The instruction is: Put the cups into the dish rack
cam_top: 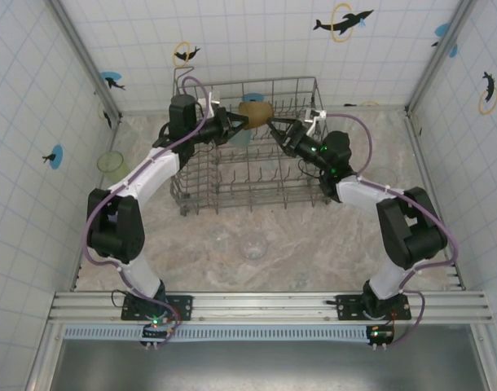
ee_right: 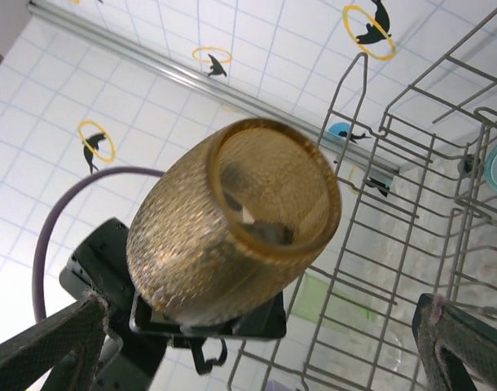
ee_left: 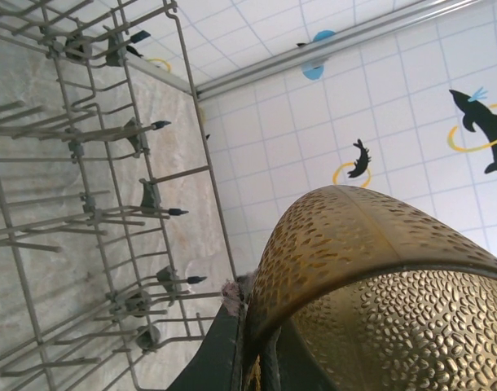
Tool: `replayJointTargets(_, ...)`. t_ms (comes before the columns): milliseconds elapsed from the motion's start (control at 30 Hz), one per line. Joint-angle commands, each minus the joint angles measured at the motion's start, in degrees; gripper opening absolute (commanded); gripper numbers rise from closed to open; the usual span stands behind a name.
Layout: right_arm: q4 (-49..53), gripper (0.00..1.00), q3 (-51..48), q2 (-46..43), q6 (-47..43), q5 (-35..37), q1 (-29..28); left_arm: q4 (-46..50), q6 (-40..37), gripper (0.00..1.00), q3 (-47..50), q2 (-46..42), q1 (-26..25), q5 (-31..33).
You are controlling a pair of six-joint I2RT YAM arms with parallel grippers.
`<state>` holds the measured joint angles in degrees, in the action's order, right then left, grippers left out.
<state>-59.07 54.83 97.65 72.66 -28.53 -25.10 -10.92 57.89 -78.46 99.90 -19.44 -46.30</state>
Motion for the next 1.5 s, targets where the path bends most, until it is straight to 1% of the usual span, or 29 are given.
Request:
replayJointTargets(0,-8.95,1.00,4.06,3.52,7.28,1.86,0.12,-4.06,2.30,0.00,0.39,0.82,0.38,-2.54)
replayJointTargets(100,-12.17,1.00,7.01,6.57,11.56,2.21,-0.01,-4.47,2.79,0.00,0.97,0.83,0.37,-3.14)
replayJointTargets(200,-14.01,1.00,9.55,8.78,13.87,2.86,-0.54,-4.89,2.92,0.00,1.45,0.83,0.43,-3.48)
replayJointTargets(367,-13.70,0.93,13.14,11.19,14.35,3.57,-1.78,-5.17,2.92,0.00,1.42,1.39,0.35,-3.97)
replayJointTargets(600,-13.30,0.77,13.62,12.21,14.35,3.66,-3.10,-5.31,3.01,0.00,1.11,1.97,0.37,-4.28)
replayJointTargets(633,-13.28,0.73,13.47,12.22,14.35,3.57,-3.17,-5.05,3.05,0.00,1.11,1.97,0.37,-4.17)
replayJointTargets(700,-13.28,0.61,13.05,12.04,14.26,3.57,-3.11,-4.57,2.95,0.02,0.94,1.89,0.37,-3.95)
replayJointTargets(767,-13.07,0.52,12.55,11.54,13.88,3.66,-2.89,-4.62,2.98,0.19,1.02,1.54,0.40,-3.67)
replayJointTargets(800,-12.72,0.49,12.29,11.19,13.47,3.73,-2.79,-4.37,2.79,0.29,0.94,1.29,0.37,-3.65)
replayJointTargets(833,-12.30,0.47,12.11,10.81,13.02,3.66,-2.54,-4.06,2.46,0.42,0.70,1.03,0.44,-3.67)
replayJointTargets(867,-11.49,0.44,11.93,10.38,12.34,3.50,-2.30,-3.78,2.09,0.50,0.42,0.52,0.46,-3.72)
replayJointTargets(1000,-6.06,0.43,11.28,7.91,8.64,3.22,-1.11,-1.38,0.42,0.69,0.10,-3.12,0.68,-1.14)
replayJointTargets(1067,-2.98,0.42,11.54,6.84,6.40,3.06,-0.52,2.04,-2.32,0.77,-0.83,-5.01,1.02,0.90)
replayJointTargets(1133,1.28,0.43,12.72,5.95,3.22,2.66,0.16,5.48,-5.03,0.82,-1.73,-6.95,1.70,2.83)
replayJointTargets(1300,16.59,0.43,17.78,4.51,-9.19,3.57,0.97,11.34,-11.14,0.94,-1.24,-13.04,4.70,7.75)
replayJointTargets(1367,23.12,0.43,20.09,4.40,-14.76,5.41,0.94,15.17,-14.28,0.97,-1.09,-14.96,5.82,10.69)
replayJointTargets(1467,33.73,0.43,24.53,5.29,-23.86,10.91,0.95,21.81,-19.50,0.97,-1.18,-17.41,7.74,16.47)
